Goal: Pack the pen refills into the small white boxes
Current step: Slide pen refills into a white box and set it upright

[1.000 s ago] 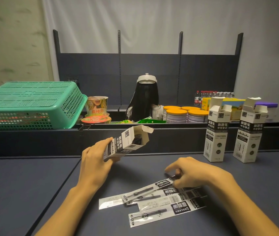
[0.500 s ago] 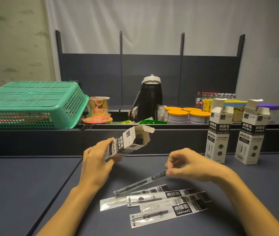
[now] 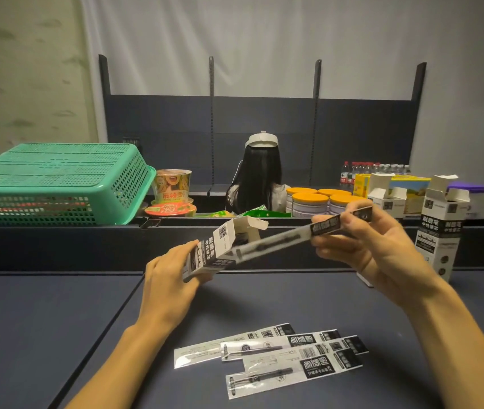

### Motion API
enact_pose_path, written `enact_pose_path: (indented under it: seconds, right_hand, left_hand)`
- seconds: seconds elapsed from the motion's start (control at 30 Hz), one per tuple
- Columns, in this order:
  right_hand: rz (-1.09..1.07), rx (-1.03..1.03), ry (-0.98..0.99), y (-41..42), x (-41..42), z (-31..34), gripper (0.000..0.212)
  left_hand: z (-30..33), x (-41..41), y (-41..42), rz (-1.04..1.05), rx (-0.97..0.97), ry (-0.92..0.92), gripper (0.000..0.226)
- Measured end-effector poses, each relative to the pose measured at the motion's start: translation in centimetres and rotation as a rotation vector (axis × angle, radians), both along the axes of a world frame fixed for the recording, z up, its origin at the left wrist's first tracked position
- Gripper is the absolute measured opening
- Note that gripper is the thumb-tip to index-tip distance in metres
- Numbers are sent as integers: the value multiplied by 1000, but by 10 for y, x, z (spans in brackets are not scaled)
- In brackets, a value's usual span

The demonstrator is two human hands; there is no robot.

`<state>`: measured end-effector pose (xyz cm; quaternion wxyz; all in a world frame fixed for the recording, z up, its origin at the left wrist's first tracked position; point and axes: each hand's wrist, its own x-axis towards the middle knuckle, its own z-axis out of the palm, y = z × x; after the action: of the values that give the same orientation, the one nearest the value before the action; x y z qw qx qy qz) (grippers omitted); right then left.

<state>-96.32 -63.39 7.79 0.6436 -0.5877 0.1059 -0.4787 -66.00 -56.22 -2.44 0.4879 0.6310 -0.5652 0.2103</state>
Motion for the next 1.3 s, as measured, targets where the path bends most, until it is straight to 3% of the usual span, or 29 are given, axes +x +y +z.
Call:
enact_pose_path:
  seconds: [0.27, 0.53, 0.8, 1.1, 1.3]
  right_hand:
    - [-70, -39, -40, -7, 1, -3, 4]
    - [-117, -158, 13, -2, 12, -7, 18]
    - [-332, -472, 64, 1, 36, -26, 13]
    - [-653, -1004, 201, -10, 45, -42, 16]
    - [-620, -1150, 358, -16, 49, -54, 21]
  left_hand:
    - [0, 0, 0, -6, 0, 10, 63]
    - [-2, -2, 0, -4, 17, -8, 64]
    - [-3, -2, -2, -43, 53, -64, 62]
    - [-4, -5, 0, -67, 73, -73, 62]
    - [-4, -2, -1, -81, 89, -93, 62]
